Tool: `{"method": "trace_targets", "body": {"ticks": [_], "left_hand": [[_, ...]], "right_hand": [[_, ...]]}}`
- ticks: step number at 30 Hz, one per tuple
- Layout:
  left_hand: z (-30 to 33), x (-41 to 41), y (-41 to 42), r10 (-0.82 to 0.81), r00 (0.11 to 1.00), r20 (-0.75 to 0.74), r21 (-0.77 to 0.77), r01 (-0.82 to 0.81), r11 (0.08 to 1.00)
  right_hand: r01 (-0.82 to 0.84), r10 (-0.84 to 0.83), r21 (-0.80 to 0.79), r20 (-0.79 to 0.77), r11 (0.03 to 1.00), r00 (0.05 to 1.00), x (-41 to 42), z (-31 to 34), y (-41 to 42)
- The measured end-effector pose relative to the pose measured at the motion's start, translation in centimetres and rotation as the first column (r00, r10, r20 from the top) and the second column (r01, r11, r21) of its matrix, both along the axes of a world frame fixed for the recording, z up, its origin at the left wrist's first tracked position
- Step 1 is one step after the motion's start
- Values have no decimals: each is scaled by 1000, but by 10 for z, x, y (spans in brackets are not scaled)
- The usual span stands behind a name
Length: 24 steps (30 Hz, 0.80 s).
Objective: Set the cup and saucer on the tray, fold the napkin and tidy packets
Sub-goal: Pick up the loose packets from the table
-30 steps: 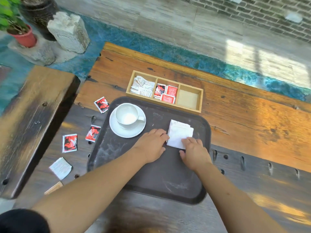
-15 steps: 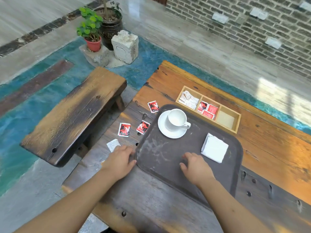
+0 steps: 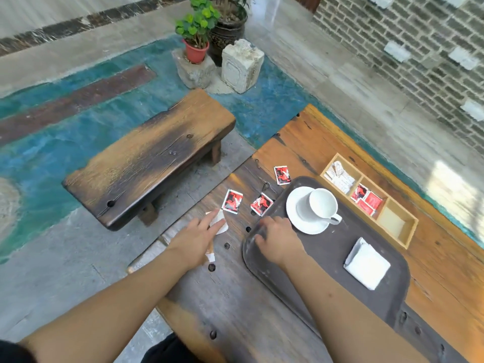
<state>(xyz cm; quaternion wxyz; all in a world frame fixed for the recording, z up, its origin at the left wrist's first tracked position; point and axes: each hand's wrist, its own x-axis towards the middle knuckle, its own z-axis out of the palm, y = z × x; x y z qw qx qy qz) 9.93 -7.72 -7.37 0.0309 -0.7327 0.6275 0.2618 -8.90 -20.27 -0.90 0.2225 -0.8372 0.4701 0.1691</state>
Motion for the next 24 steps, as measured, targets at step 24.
{"method": "trace_targets", "body": {"ticks": [24], "left_hand": [[-22, 14, -12, -68, 998, 6, -99, 68, 993]], "right_hand": [[-260, 243, -102, -150, 960, 958, 58, -56, -62]]}}
